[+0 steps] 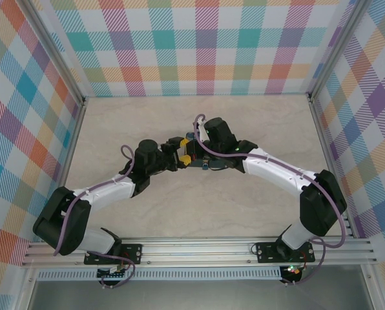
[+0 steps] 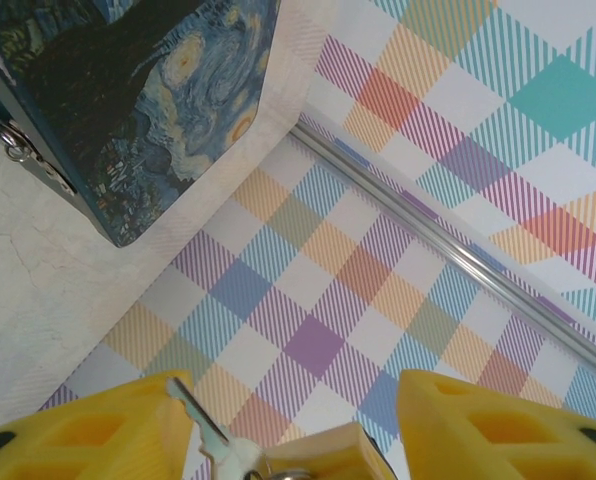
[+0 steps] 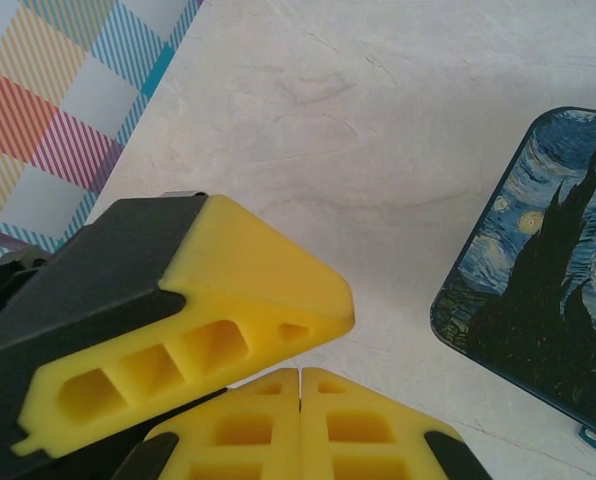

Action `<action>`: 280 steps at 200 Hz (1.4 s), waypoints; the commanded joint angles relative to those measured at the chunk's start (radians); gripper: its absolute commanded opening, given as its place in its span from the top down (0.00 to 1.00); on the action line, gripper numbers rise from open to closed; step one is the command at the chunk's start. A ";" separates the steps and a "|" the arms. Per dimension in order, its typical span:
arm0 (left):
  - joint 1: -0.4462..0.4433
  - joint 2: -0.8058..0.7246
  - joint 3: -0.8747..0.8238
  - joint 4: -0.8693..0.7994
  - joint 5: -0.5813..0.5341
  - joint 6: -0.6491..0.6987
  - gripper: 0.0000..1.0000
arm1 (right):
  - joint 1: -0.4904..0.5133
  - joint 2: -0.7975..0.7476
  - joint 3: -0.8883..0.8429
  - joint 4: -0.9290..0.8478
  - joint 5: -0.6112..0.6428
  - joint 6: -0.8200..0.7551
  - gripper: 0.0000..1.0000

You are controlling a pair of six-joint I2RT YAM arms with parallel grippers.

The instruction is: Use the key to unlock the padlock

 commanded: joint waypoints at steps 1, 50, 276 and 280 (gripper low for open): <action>-0.005 0.021 -0.010 0.066 -0.005 -0.016 0.47 | 0.008 -0.041 -0.017 0.020 -0.017 0.013 1.00; -0.005 0.041 -0.005 0.074 -0.003 -0.017 0.53 | 0.008 -0.071 -0.050 0.017 -0.003 0.017 1.00; -0.005 0.044 -0.009 0.064 -0.005 0.026 0.93 | 0.008 -0.118 -0.097 0.011 0.017 0.053 1.00; -0.005 0.044 -0.007 0.060 -0.006 0.031 0.94 | 0.008 -0.119 -0.097 0.012 0.017 0.053 1.00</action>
